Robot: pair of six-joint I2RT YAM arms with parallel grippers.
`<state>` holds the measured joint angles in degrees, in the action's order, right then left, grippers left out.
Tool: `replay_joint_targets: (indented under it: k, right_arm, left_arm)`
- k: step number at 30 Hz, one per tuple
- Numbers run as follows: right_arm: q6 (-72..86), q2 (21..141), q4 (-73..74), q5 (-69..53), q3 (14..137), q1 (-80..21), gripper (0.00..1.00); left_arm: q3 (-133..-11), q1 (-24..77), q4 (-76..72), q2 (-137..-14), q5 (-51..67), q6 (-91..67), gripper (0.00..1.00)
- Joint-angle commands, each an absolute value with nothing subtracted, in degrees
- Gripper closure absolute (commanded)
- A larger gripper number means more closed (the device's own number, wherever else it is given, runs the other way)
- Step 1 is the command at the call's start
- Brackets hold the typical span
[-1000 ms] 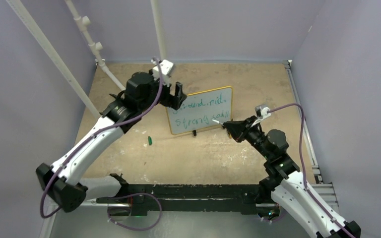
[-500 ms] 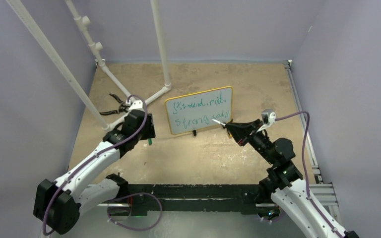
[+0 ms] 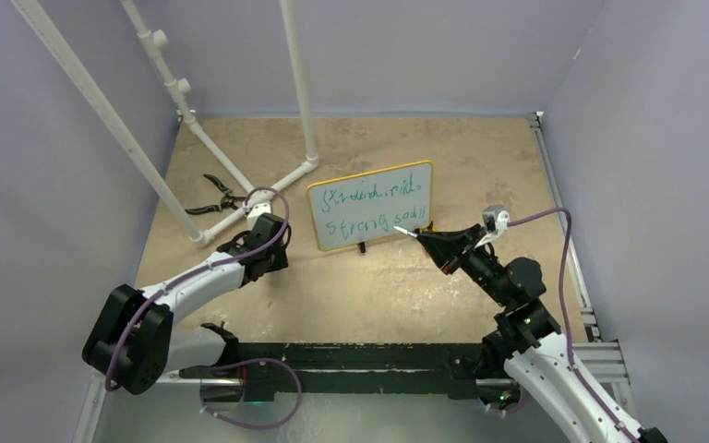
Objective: Write a sentence on the whiteboard
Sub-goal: Close the whiteboard marker at the center of the board.
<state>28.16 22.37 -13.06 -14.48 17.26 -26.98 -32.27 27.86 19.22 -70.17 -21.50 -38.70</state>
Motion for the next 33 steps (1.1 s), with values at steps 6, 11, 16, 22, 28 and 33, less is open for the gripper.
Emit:
replay_joint_targets:
  k: [6,11,16,22,28,33]
  right_arm:
    - [28.58,24.24,-17.63,-15.88,16.35,-27.05,1.00]
    - [29.62,24.77,-17.04,-15.34,16.78,-27.06,1.00]
    - [29.69,25.84,-13.25,-14.66,18.85,-27.04,1.00]
    - [29.01,26.37,-8.79,-16.60,21.54,-27.06,1.00]
    - [29.07,26.31,-5.52,-20.54,24.87,-27.02,1.00]
    - [27.22,27.90,-2.89,-26.23,28.67,-27.04,1.00]
  left_arm:
    - [-30.59,27.60,14.08,-73.60,-21.36,-40.26,0.66]
    - [-30.50,27.59,13.27,-75.87,-20.29,-39.83,0.91]
    - [-30.00,27.60,15.23,-73.52,-22.22,-39.94,1.00]
    - [-32.70,27.60,19.32,-60.68,-23.86,-38.84,1.00]
    - [-40.17,27.69,19.93,-47.04,-21.06,-26.74,1.00]
    - [-46.99,27.82,19.45,-45.51,-0.52,-11.37,1.00]
